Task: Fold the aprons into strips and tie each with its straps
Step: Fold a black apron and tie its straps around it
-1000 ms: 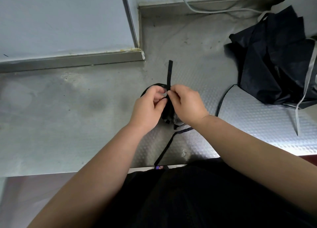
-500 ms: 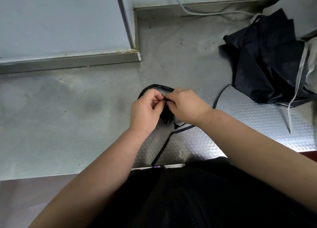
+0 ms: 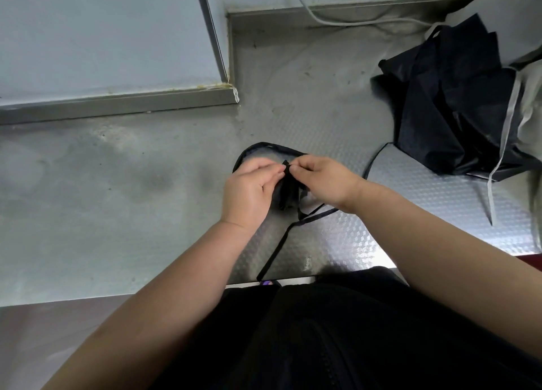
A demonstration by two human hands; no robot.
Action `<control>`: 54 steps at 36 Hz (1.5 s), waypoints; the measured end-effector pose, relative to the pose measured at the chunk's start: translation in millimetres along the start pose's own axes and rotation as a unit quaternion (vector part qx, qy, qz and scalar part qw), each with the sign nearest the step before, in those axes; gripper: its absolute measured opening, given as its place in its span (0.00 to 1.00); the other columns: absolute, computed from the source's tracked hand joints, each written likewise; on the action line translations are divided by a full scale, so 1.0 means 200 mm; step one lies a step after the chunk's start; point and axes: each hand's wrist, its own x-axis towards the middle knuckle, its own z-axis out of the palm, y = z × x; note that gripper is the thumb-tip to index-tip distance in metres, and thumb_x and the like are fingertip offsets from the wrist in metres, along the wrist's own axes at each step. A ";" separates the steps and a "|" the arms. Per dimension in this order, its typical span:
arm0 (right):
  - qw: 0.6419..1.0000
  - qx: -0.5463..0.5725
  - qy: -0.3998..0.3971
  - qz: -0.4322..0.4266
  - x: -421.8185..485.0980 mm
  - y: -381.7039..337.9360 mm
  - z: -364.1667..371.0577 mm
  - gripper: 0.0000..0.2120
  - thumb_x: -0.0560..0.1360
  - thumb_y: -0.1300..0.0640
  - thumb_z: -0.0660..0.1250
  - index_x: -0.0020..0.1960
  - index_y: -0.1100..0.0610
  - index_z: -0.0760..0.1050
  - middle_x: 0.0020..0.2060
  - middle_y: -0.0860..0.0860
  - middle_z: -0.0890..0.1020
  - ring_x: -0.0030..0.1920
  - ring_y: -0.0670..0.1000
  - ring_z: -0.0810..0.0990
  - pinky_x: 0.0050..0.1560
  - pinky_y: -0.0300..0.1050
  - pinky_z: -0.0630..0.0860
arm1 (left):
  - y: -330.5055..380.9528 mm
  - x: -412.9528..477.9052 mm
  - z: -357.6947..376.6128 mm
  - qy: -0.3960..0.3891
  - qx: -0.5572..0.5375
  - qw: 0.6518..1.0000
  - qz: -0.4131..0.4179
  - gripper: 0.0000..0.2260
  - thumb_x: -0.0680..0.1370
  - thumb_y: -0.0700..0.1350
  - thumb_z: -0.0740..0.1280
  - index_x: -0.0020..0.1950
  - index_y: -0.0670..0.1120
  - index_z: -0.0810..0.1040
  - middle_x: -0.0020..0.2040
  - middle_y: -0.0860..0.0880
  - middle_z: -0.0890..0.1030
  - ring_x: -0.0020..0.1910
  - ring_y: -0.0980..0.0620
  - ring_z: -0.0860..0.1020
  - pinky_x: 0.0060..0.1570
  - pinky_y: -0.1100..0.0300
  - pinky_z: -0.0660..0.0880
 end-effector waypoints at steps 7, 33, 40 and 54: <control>0.999 -0.039 0.017 -0.010 0.00 0.01 0.02 0.12 0.81 0.54 0.57 0.41 0.53 0.73 0.34 0.48 0.73 0.36 0.47 0.70 0.41 0.43 0.69 | 0.00 0.01 -0.02 -0.001 0.070 0.997 0.027 0.10 0.74 0.48 0.64 0.43 0.44 0.82 0.44 0.49 0.80 0.43 0.52 0.77 0.39 0.58 0.74; 0.959 -0.217 0.153 -0.101 -0.01 0.16 0.02 0.12 0.80 0.57 0.60 0.56 0.61 0.79 0.49 0.52 0.82 0.50 0.51 0.77 0.49 0.34 0.67 | -0.01 -0.01 -0.17 -0.212 0.191 0.956 -0.069 0.03 0.78 0.37 0.59 0.47 0.45 0.70 0.46 0.51 0.67 0.46 0.52 0.65 0.42 0.59 0.63; 0.994 -0.009 0.108 -0.015 -0.03 0.12 0.07 0.11 0.81 0.56 0.58 0.39 0.55 0.69 0.29 0.47 0.69 0.30 0.46 0.66 0.29 0.33 0.64 | -0.01 -0.01 -0.18 -0.213 0.034 0.956 -0.201 0.06 0.77 0.45 0.66 0.50 0.52 0.70 0.54 0.52 0.70 0.52 0.52 0.75 0.42 0.70 0.69; 0.996 0.051 -0.050 0.058 -0.06 -0.01 0.03 0.27 0.77 0.53 0.63 0.74 0.49 0.60 0.64 0.50 0.71 0.62 0.50 0.71 0.56 0.39 0.67 | 0.09 0.07 -0.20 0.013 -0.368 0.818 -0.442 0.02 0.76 0.39 0.65 0.46 0.45 0.73 0.44 0.45 0.80 0.48 0.46 0.79 0.51 0.49 0.76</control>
